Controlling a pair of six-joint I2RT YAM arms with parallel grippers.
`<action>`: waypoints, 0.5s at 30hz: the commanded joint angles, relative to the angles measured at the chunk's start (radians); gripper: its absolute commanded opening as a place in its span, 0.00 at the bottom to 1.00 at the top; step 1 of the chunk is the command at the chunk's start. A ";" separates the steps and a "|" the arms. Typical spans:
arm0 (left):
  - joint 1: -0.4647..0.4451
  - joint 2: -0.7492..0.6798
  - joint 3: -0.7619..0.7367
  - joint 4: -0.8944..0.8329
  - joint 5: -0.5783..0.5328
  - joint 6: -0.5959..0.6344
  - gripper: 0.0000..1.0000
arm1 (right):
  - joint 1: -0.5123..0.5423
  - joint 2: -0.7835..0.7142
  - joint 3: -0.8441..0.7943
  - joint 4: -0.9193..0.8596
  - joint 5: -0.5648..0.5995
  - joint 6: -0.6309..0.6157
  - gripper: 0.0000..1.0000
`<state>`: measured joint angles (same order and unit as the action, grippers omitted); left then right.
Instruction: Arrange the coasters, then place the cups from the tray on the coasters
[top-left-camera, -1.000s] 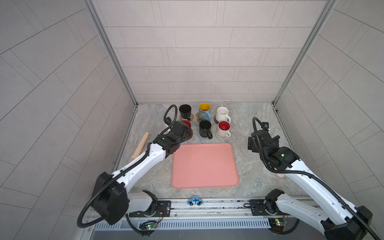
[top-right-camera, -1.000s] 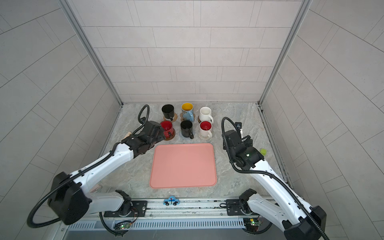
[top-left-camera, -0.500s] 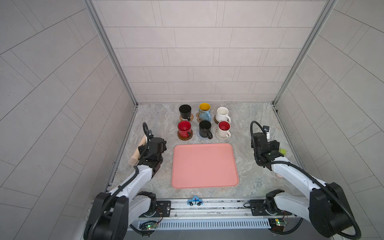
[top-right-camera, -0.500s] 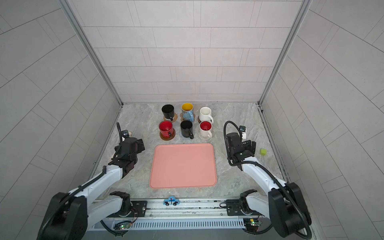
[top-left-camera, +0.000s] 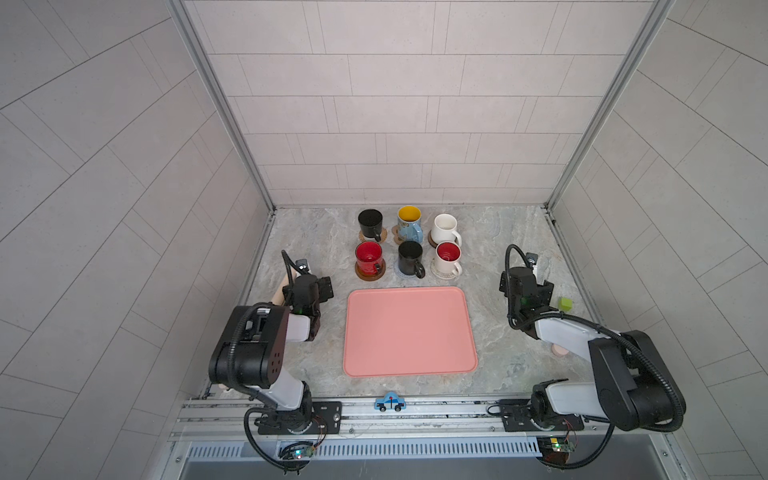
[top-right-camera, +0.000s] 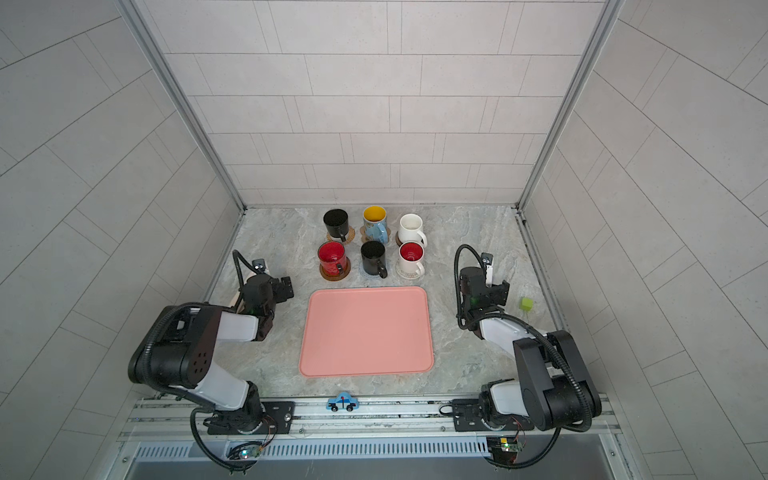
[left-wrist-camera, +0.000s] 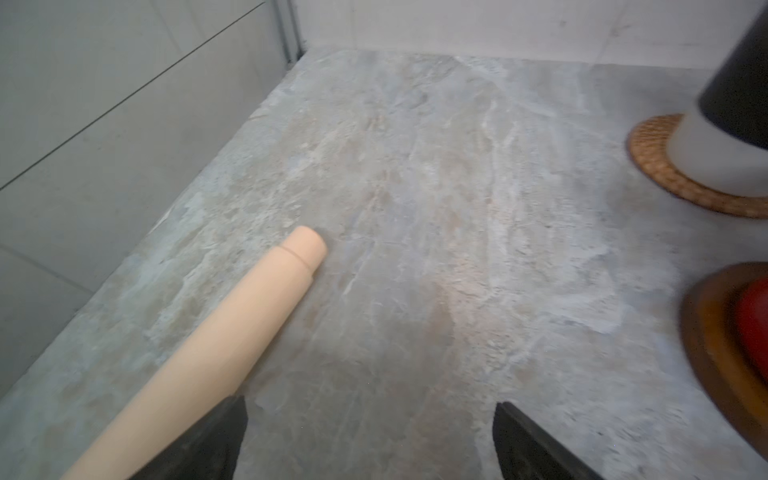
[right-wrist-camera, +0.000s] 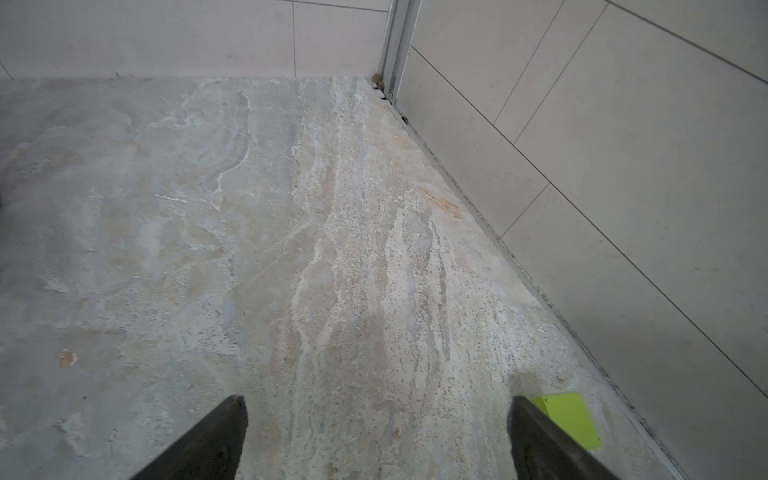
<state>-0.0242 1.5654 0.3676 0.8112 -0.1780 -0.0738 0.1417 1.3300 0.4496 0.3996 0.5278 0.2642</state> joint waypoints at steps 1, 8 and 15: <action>0.001 0.036 0.004 0.179 0.172 0.097 1.00 | -0.002 -0.029 -0.024 0.076 -0.033 -0.020 0.99; 0.003 0.041 0.020 0.158 0.172 0.091 1.00 | -0.001 0.038 0.038 0.058 -0.042 -0.105 1.00; 0.003 0.029 0.050 0.070 0.099 0.060 1.00 | -0.048 0.152 0.032 0.205 -0.122 -0.163 1.00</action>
<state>-0.0246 1.5894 0.4068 0.8665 -0.0586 -0.0223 0.1188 1.4864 0.4744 0.5716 0.4458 0.1215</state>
